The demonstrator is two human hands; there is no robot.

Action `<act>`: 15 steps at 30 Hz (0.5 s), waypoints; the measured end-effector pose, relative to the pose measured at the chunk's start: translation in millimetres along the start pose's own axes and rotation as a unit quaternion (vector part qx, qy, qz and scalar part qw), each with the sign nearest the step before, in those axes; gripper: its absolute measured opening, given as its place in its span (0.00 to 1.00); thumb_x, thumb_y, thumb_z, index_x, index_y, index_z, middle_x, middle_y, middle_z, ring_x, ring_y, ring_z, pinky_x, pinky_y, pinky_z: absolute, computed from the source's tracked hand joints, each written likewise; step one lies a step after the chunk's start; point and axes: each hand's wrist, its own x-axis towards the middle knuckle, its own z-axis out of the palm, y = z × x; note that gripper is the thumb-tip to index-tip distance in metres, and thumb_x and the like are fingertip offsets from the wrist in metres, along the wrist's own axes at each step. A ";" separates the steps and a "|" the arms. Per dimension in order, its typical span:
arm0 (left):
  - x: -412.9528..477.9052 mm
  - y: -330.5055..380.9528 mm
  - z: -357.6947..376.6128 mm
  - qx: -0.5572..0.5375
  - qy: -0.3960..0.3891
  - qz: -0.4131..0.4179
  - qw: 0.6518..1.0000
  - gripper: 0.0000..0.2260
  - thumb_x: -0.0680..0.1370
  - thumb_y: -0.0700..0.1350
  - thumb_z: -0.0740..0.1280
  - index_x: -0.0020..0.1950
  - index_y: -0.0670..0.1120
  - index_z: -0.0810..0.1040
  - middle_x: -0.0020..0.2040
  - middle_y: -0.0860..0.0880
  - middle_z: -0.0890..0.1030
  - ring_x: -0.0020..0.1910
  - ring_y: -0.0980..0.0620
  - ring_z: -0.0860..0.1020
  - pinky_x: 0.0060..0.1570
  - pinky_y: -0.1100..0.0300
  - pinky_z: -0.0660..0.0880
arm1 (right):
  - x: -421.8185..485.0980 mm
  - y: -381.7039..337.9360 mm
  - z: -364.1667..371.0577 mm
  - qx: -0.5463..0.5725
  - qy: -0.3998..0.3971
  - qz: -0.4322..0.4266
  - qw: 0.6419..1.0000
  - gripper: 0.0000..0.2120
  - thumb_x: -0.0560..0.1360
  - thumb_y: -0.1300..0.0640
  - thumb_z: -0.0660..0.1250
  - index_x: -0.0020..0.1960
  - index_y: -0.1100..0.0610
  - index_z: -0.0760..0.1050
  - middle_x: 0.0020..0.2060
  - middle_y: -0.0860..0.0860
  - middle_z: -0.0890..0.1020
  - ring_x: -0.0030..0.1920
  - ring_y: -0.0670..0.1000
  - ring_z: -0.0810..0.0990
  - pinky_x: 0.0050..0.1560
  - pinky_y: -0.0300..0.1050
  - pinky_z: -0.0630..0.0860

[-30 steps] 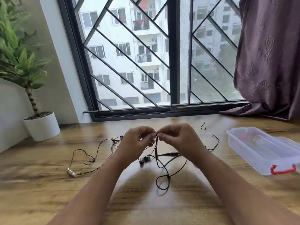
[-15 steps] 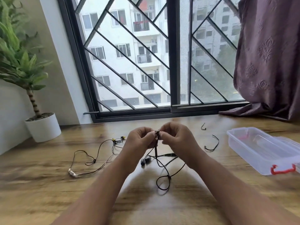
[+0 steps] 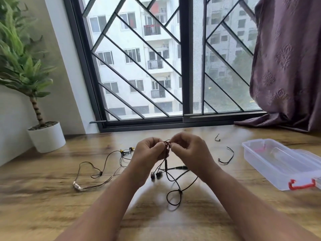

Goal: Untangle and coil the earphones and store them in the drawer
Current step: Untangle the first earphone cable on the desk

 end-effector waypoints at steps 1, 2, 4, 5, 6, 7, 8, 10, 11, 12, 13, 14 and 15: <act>-0.3 0.2 -0.1 -0.012 -0.002 -0.004 1.000 0.04 0.79 0.33 0.63 0.49 0.33 0.78 0.40 0.40 0.78 0.39 0.47 0.77 0.48 0.55 0.79 | 0.1 1.2 1.1 0.018 -0.006 0.024 1.000 0.05 0.69 0.52 0.69 0.43 0.50 0.82 0.35 0.45 0.85 0.38 0.45 0.83 0.44 0.50 0.83; -0.2 0.5 -0.5 -0.018 -0.003 -0.005 1.000 0.04 0.79 0.32 0.63 0.49 0.34 0.78 0.40 0.40 0.78 0.39 0.48 0.77 0.47 0.56 0.79 | 0.2 2.5 1.9 0.025 -0.016 0.037 0.999 0.04 0.70 0.53 0.70 0.43 0.50 0.82 0.35 0.47 0.85 0.39 0.47 0.84 0.46 0.56 0.83; 0.9 -0.1 -2.3 -0.016 0.001 -0.004 1.000 0.05 0.79 0.32 0.64 0.50 0.31 0.77 0.40 0.41 0.79 0.38 0.48 0.77 0.46 0.57 0.79 | 0.4 4.5 3.1 0.014 -0.032 0.028 0.999 0.04 0.71 0.55 0.70 0.44 0.49 0.82 0.35 0.46 0.85 0.38 0.47 0.83 0.47 0.60 0.83; 1.5 -0.7 -3.1 -0.014 0.004 -0.003 1.000 0.06 0.79 0.33 0.64 0.51 0.29 0.76 0.40 0.40 0.79 0.38 0.47 0.77 0.46 0.57 0.79 | 0.0 4.1 3.2 0.011 -0.034 0.019 0.999 0.04 0.71 0.55 0.70 0.44 0.49 0.83 0.35 0.45 0.85 0.38 0.46 0.83 0.47 0.58 0.83; 1.9 -1.1 -3.8 -0.014 0.006 -0.002 1.000 0.06 0.79 0.33 0.65 0.51 0.28 0.76 0.40 0.40 0.79 0.39 0.47 0.77 0.46 0.57 0.79 | -0.3 3.2 3.1 0.015 -0.032 0.013 0.999 0.05 0.71 0.54 0.70 0.45 0.48 0.83 0.36 0.45 0.85 0.38 0.45 0.84 0.46 0.55 0.83; 2.1 -1.6 -4.3 -0.014 0.004 0.000 1.000 0.07 0.79 0.33 0.65 0.51 0.28 0.76 0.40 0.40 0.79 0.39 0.47 0.77 0.46 0.57 0.79 | -0.4 2.9 2.6 0.022 -0.031 0.007 0.999 0.05 0.71 0.53 0.71 0.46 0.48 0.83 0.37 0.44 0.86 0.39 0.44 0.85 0.44 0.50 0.83; 2.1 -1.6 -4.3 -0.014 0.000 0.003 1.000 0.07 0.79 0.33 0.66 0.50 0.28 0.76 0.39 0.41 0.78 0.39 0.48 0.77 0.45 0.57 0.79 | -0.5 2.7 2.0 0.025 -0.031 -0.001 0.999 0.05 0.71 0.52 0.72 0.46 0.47 0.83 0.38 0.44 0.87 0.41 0.43 0.86 0.43 0.43 0.81; 1.7 -1.3 -3.8 -0.009 -0.002 0.005 1.000 0.06 0.79 0.33 0.66 0.50 0.29 0.76 0.39 0.41 0.78 0.39 0.49 0.77 0.45 0.58 0.79 | -0.4 3.5 0.8 0.005 -0.031 -0.021 0.999 0.04 0.72 0.53 0.75 0.46 0.47 0.84 0.39 0.43 0.87 0.43 0.42 0.86 0.44 0.36 0.78; 1.5 -1.2 -3.5 -0.008 0.002 0.006 1.000 0.05 0.79 0.33 0.66 0.50 0.30 0.77 0.39 0.41 0.78 0.38 0.49 0.77 0.45 0.59 0.79 | 0.2 4.3 0.2 -0.010 -0.028 -0.028 0.999 0.03 0.73 0.55 0.75 0.46 0.48 0.84 0.39 0.42 0.87 0.43 0.42 0.86 0.44 0.36 0.78; 1.4 -1.0 -3.0 -0.009 0.006 0.005 1.000 0.03 0.78 0.33 0.66 0.49 0.32 0.77 0.39 0.42 0.78 0.38 0.49 0.78 0.45 0.59 0.79 | 0.9 4.4 -0.2 -0.017 -0.024 -0.030 0.999 0.03 0.74 0.56 0.76 0.46 0.49 0.84 0.38 0.41 0.87 0.43 0.42 0.86 0.44 0.36 0.78; 1.0 -0.6 -2.5 -0.013 0.010 0.004 1.000 0.02 0.78 0.32 0.65 0.48 0.35 0.77 0.39 0.42 0.78 0.38 0.49 0.78 0.44 0.60 0.79 | 1.5 4.0 -0.3 -0.016 -0.020 -0.028 0.999 0.02 0.74 0.56 0.76 0.45 0.49 0.84 0.37 0.41 0.86 0.41 0.41 0.85 0.43 0.36 0.77; 0.6 0.1 -1.9 -0.019 0.014 0.002 1.000 0.02 0.78 0.32 0.65 0.47 0.37 0.77 0.39 0.42 0.78 0.38 0.49 0.78 0.43 0.60 0.79 | 1.7 3.1 -0.2 -0.003 -0.017 -0.019 1.000 0.01 0.74 0.55 0.75 0.44 0.50 0.84 0.36 0.41 0.86 0.40 0.41 0.84 0.43 0.38 0.77; 0.5 0.5 -1.6 -0.028 0.015 0.000 0.999 0.04 0.78 0.31 0.65 0.47 0.38 0.76 0.39 0.41 0.78 0.38 0.48 0.78 0.43 0.59 0.79 | 1.9 2.4 0.4 0.017 -0.016 -0.005 1.000 0.02 0.74 0.53 0.75 0.44 0.51 0.84 0.36 0.43 0.86 0.39 0.42 0.83 0.43 0.43 0.79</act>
